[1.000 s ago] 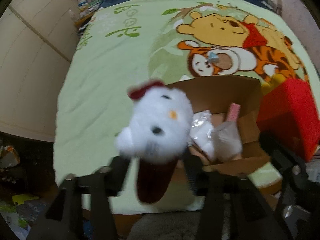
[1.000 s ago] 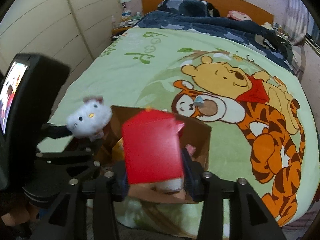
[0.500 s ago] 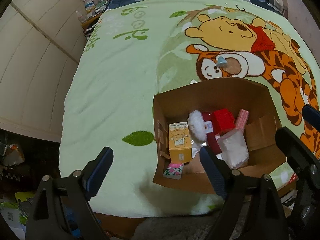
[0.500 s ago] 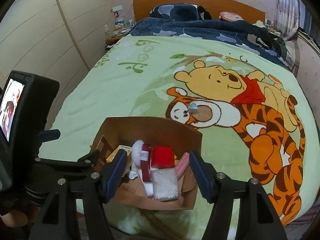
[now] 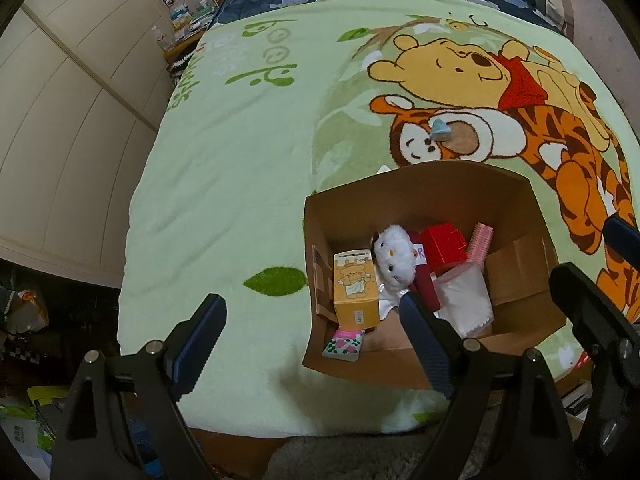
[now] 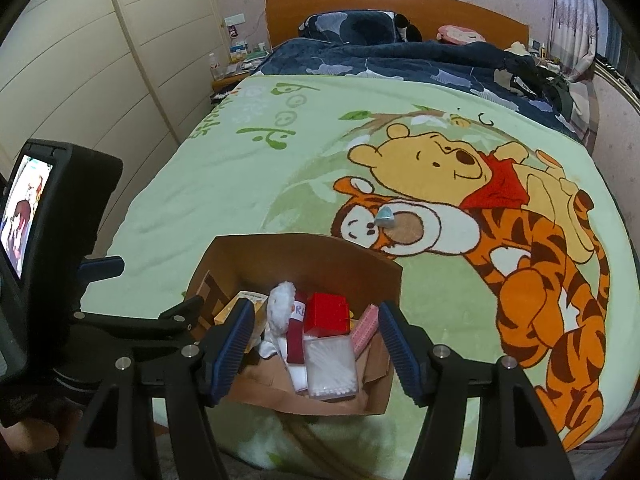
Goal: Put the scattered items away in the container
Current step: 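Move both tools back toward the remaining items on the blanket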
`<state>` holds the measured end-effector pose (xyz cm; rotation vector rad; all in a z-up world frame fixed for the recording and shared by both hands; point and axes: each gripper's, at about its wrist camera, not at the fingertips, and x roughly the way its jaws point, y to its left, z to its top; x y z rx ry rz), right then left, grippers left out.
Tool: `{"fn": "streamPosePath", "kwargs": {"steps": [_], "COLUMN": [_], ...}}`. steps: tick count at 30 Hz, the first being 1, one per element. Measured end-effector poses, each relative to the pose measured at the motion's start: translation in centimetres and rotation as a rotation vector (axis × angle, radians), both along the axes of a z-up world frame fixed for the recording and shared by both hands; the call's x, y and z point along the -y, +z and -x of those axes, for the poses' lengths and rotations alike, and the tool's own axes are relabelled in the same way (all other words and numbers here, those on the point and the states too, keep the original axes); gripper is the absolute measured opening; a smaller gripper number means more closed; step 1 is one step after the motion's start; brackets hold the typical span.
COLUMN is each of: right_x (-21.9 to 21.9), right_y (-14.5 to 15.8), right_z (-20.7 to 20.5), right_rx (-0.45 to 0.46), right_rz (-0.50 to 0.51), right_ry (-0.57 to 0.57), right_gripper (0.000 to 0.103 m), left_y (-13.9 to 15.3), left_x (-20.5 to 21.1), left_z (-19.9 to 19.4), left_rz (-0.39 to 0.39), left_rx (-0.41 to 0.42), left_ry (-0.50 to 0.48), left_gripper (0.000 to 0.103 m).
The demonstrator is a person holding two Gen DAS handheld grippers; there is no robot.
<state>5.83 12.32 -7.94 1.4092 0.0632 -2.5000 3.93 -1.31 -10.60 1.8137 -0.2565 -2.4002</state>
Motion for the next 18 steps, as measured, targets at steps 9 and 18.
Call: {"fn": "streamPosePath", "kwargs": {"steps": [9,18], "right_x": [0.0,-2.6], "right_y": [-0.1,1.6], "right_z": [-0.1,0.6], "right_rx": [0.009,-0.014], "right_rz": [0.0,0.059], "right_ry": [0.005,-0.035], "right_gripper": [0.066,0.066], "left_y": [0.1,0.7], "left_x": [0.0,1.2], "left_z": [0.0,0.9], "left_rz": [-0.001,-0.041], "left_rx": [0.005,-0.002], "left_ry": [-0.003,0.014], "left_gripper": [0.089,0.089]}}
